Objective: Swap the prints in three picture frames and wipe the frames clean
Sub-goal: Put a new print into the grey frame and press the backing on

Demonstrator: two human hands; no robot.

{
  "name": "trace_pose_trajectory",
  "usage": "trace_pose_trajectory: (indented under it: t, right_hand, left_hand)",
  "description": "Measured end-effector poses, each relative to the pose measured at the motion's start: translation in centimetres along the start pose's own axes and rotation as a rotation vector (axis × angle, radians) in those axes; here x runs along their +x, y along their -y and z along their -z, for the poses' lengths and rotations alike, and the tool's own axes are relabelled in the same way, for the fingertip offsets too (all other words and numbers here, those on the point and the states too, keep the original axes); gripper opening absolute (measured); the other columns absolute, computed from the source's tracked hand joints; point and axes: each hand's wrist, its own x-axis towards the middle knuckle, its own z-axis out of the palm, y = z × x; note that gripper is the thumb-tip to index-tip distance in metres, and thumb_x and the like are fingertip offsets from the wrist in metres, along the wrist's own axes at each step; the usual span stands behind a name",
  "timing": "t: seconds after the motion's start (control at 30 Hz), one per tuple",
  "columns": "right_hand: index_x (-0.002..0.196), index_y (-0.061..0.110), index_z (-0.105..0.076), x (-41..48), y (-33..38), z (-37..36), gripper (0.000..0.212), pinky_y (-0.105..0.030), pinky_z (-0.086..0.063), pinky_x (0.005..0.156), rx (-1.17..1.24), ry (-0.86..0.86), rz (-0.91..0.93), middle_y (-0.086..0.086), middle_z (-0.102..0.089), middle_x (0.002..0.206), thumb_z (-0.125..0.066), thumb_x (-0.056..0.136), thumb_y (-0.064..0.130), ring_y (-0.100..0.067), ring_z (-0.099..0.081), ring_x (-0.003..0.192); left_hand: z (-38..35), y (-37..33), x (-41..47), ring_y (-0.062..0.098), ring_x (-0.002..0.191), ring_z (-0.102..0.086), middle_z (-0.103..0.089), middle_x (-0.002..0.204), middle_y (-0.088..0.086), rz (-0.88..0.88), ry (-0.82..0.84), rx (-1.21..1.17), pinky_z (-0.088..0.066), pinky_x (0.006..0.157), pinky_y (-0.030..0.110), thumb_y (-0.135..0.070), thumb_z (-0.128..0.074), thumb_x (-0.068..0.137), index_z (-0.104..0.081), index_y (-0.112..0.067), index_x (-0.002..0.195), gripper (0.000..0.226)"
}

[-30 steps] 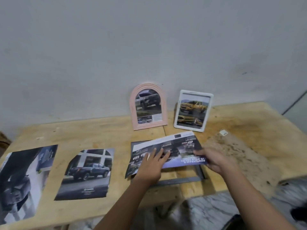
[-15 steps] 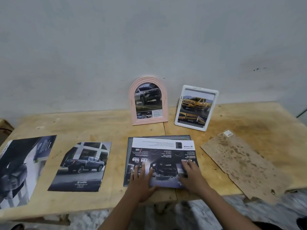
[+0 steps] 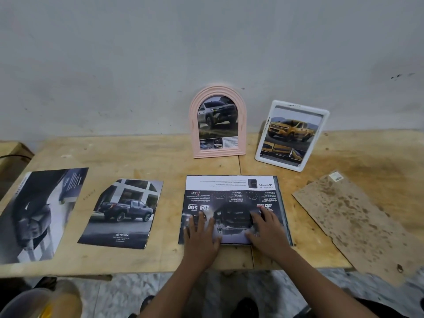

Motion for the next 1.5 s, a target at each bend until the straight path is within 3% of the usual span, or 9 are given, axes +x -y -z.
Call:
trace_pose_trajectory:
  t: [0.2, 0.4, 0.5, 0.67, 0.8, 1.0, 1.13, 1.37, 1.5]
  right_hand:
    - [0.129, 0.018, -0.049, -0.2, -0.9, 0.1, 0.047, -0.029, -0.037, 0.103, 0.141, -0.092, 0.023, 0.0, -0.039, 0.14, -0.06, 0.086, 0.032, -0.02, -0.036, 0.129]
    - [0.102, 0.013, -0.061, -0.9, -4.2, 2.8, 0.026, -0.002, -0.036, 0.08, 0.406, 0.029, 0.07, 0.003, -0.049, 0.109, -0.062, 0.079, 0.002, -0.01, -0.049, 0.101]
    - [0.102, 0.011, -0.063, -1.6, -7.6, 4.4, 0.023, -0.012, -0.04, 0.081, 0.41, -0.035, 0.001, -0.003, -0.056, 0.107, -0.06, 0.081, 0.004, -0.016, -0.054, 0.099]
    - [0.097, 0.016, -0.065, -4.5, -14.9, 6.2, 0.019, -0.03, -0.047, 0.09, 0.55, -0.298, -0.326, 0.001, -0.057, 0.103, -0.057, 0.087, 0.002, -0.018, -0.056, 0.101]
    - [0.098, 0.011, -0.064, -7.6, -20.0, 7.1, 0.018, -0.035, -0.044, 0.087, 0.53, -0.599, -0.673, -0.01, -0.054, 0.111, -0.058, 0.084, 0.001, -0.029, -0.051, 0.108]
    - [0.116, -0.005, -0.051, -10.6, -24.9, 5.9, 0.039, -0.045, -0.042, 0.09, 0.67, -0.571, -1.198, -0.024, -0.05, 0.116, -0.062, 0.084, 0.013, -0.042, -0.047, 0.11]
    - [0.083, -0.007, -0.055, -10.1, -24.9, 5.2, 0.015, -0.035, -0.037, 0.068, 0.982, -0.492, -1.198, -0.013, -0.052, 0.075, -0.057, 0.087, 0.007, -0.031, -0.051, 0.071]
    - [0.099, 0.0, -0.049, -9.2, -24.3, 5.7, 0.012, -0.036, -0.04, 0.07, 1.218, -0.706, -1.294, -0.013, -0.053, 0.094, -0.041, 0.089, -0.002, -0.03, -0.05, 0.083]
    - [0.092, 0.002, -0.048, -9.2, -23.6, 6.1, 0.013, -0.035, -0.034, 0.063, 1.242, -0.882, -1.357, -0.012, -0.05, 0.086, -0.035, 0.089, -0.001, -0.028, -0.047, 0.076]
  left_hand:
    - [0.6, -0.6, 1.1, 0.027, 0.145, -0.008, -0.014, 0.156, 0.007, -0.014, -0.092, 0.049, -0.021, 0.117, 0.042, -0.04, -0.038, 0.095, -0.029, -0.02, 0.142, 0.052]
    - [0.9, -3.7, 3.4, 0.029, 0.145, -0.008, -0.014, 0.155, 0.011, -0.116, -0.055, 0.059, -0.022, 0.117, 0.042, -0.032, -0.04, 0.095, -0.037, -0.013, 0.135, 0.045]
    - [1.4, -7.2, 5.1, 0.03, 0.142, -0.015, -0.023, 0.15, 0.013, -0.218, -0.028, 0.048, -0.029, 0.112, 0.041, -0.031, -0.043, 0.094, -0.048, -0.01, 0.122, 0.036]
    - [1.9, -15.4, 8.0, 0.027, 0.119, -0.041, -0.044, 0.127, 0.013, -0.444, -0.035, -0.111, -0.037, 0.102, 0.031, -0.021, -0.048, 0.091, -0.057, -0.003, 0.112, 0.029]
    - [2.6, -21.4, 10.3, 0.028, 0.117, -0.042, -0.043, 0.126, 0.013, -0.392, 0.082, -0.233, -0.035, 0.095, 0.03, -0.014, -0.05, 0.089, -0.049, -0.002, 0.123, 0.035]
    - [0.8, -26.1, 12.6, 0.032, 0.124, -0.039, -0.038, 0.135, 0.016, -0.294, 0.225, -0.231, -0.038, 0.099, 0.04, -0.022, -0.051, 0.088, -0.032, -0.007, 0.138, 0.056]
    - [-0.2, -26.9, 12.7, 0.033, 0.122, -0.04, -0.039, 0.133, 0.017, -0.251, 0.145, -0.221, -0.038, 0.099, 0.04, -0.029, -0.051, 0.092, -0.03, -0.005, 0.138, 0.057]
    - [0.2, -27.1, 12.5, 0.029, 0.11, -0.046, -0.048, 0.117, 0.013, -0.08, 0.019, -0.256, -0.04, 0.092, 0.039, -0.03, -0.041, 0.093, -0.05, -0.006, 0.118, 0.036]
    - [1.0, -26.4, 11.9, 0.016, 0.076, -0.045, -0.047, 0.084, 0.005, -0.147, 0.031, -0.488, -0.04, 0.068, 0.03, -0.016, -0.035, 0.096, -0.049, -0.008, 0.088, 0.018]
